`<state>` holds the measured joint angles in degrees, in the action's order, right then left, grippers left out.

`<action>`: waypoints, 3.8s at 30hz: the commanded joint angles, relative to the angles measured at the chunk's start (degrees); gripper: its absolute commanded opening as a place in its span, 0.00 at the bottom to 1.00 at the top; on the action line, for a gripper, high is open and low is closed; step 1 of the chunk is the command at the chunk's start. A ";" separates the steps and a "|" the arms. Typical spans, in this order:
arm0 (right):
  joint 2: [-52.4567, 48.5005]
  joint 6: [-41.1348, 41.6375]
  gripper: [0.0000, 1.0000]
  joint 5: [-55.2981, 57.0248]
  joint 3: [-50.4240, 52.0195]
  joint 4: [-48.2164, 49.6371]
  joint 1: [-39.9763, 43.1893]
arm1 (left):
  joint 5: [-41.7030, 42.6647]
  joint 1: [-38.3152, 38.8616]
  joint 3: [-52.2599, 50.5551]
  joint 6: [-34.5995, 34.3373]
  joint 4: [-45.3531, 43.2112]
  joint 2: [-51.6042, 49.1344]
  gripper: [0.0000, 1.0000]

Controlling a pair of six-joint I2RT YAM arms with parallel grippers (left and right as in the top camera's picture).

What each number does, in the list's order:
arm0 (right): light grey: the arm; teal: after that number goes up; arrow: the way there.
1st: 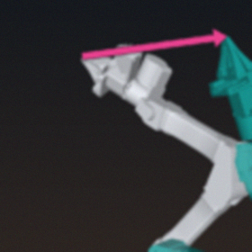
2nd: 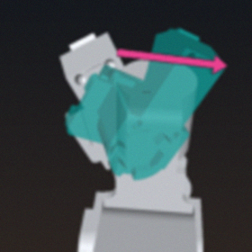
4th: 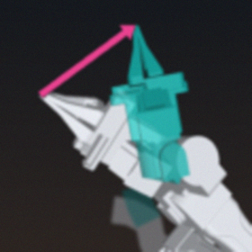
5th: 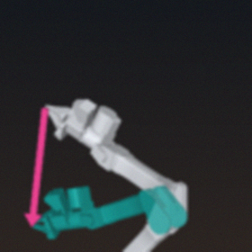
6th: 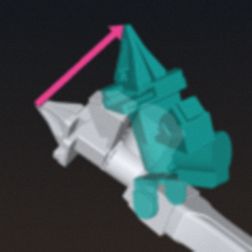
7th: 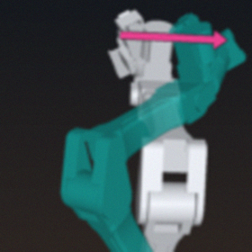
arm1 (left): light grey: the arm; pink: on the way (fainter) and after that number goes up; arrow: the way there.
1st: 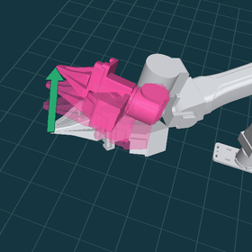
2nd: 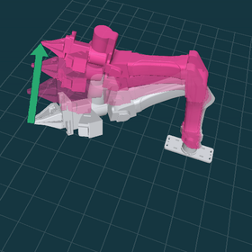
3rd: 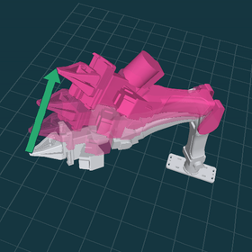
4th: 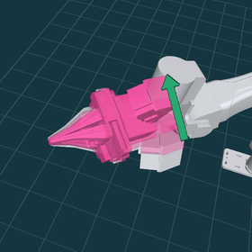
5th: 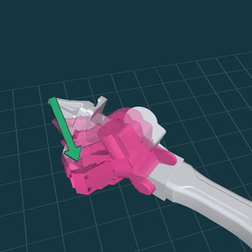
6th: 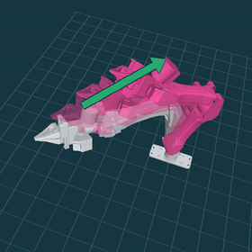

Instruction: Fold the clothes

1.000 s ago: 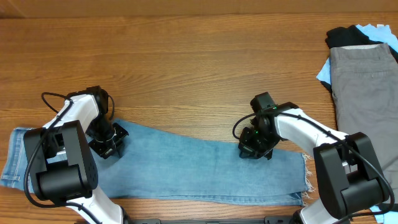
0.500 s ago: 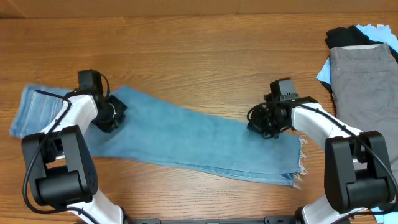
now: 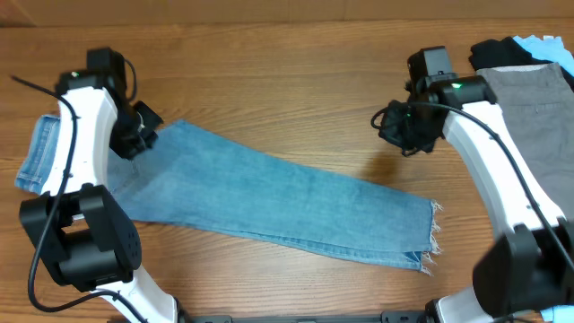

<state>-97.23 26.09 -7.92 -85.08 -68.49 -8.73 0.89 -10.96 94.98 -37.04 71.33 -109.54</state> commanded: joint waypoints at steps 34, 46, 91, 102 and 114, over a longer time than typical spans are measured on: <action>8.44 16.87 0.04 -2.60 40.61 16.55 -15.89 | -14.16 -2.12 3.63 -1.75 10.12 0.90 1.00; 6.73 17.44 0.05 -1.79 42.38 21.90 -15.78 | -11.39 -2.10 -1.73 -1.77 7.39 0.90 1.00; 16.76 9.86 0.08 -7.32 38.49 9.35 1.42 | -16.28 -12.79 -8.85 5.57 -7.67 -5.49 0.04; 16.74 16.02 0.11 -8.50 50.60 23.34 1.44 | -16.39 -13.51 -8.87 5.57 -9.75 -12.92 0.04; 9.25 19.19 0.17 -9.75 53.37 37.13 3.21 | -7.89 -13.44 -9.03 -0.22 -2.05 -17.70 0.04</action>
<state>-83.05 45.71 -21.61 -33.28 -34.37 -6.70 -14.13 -24.49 87.70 -35.79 67.99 -123.83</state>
